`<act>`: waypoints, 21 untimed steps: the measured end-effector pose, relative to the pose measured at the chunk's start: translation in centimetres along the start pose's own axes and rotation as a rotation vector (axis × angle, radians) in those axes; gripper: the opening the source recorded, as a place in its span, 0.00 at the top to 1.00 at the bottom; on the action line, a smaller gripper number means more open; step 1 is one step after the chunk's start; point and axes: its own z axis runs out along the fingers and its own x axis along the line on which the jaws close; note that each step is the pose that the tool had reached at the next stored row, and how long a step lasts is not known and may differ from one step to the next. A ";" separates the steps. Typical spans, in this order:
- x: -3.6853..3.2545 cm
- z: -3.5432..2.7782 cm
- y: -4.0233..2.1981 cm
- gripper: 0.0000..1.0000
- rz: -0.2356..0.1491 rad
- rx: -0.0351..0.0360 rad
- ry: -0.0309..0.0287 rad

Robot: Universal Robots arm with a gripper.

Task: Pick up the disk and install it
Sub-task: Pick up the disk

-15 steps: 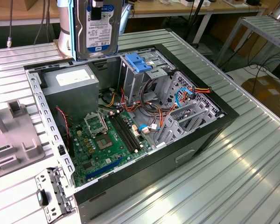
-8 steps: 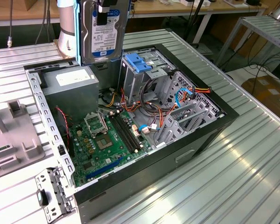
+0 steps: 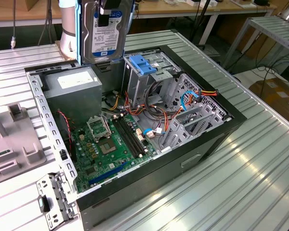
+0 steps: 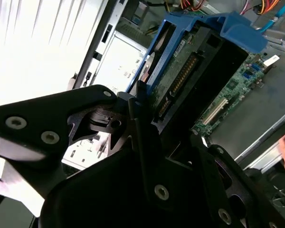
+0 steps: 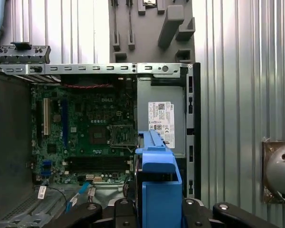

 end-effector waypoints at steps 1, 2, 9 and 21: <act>0.03 0.01 0.00 0.64 0.004 -0.0006 -0.0157; 0.20 0.05 -0.01 0.64 0.009 -0.0010 -0.0388; 2.00 0.26 -0.06 0.64 0.010 -0.0011 -0.0436; 3.94 0.25 -0.11 0.64 0.010 -0.0011 -0.0438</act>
